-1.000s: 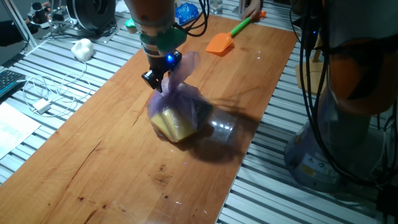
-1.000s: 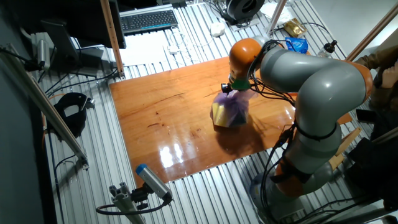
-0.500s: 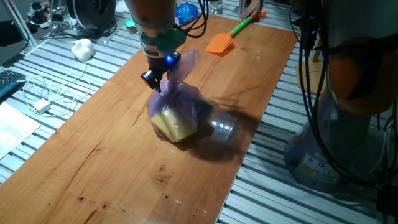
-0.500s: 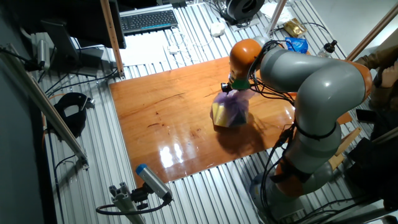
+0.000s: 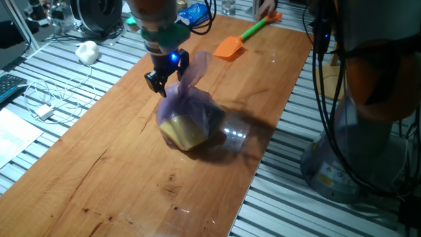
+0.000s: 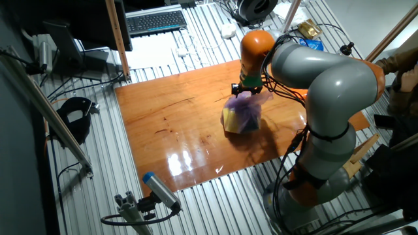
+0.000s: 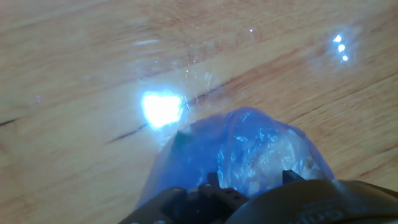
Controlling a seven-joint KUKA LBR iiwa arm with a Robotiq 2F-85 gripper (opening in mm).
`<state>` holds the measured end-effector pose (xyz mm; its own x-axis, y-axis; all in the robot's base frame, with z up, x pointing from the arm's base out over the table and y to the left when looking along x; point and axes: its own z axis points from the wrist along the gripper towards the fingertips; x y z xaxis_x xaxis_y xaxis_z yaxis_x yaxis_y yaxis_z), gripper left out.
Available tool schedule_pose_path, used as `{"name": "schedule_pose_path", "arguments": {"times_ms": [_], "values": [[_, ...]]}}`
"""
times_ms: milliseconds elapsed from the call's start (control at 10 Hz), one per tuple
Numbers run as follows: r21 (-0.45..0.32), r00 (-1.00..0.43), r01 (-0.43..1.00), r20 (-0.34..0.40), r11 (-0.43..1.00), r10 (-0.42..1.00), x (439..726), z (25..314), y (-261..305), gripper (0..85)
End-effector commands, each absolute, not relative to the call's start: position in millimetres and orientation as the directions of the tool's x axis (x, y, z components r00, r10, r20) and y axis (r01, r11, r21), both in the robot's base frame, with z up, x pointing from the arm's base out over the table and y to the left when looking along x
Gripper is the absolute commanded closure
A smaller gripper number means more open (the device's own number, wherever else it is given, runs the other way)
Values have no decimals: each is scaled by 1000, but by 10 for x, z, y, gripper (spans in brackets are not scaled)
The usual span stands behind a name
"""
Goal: Pick up a bag of things
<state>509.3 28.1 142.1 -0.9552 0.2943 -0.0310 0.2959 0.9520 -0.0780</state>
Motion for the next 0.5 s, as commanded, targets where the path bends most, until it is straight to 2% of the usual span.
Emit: {"name": "schedule_pose_path", "arguments": {"times_ms": [0,100,400], "values": [[-83,-956,294,-23,952,293,5094,1420,281,170],[-103,-958,285,-4,953,287,5094,1420,281,170],[-91,-957,264,98,960,273,5094,1420,281,170]]}}
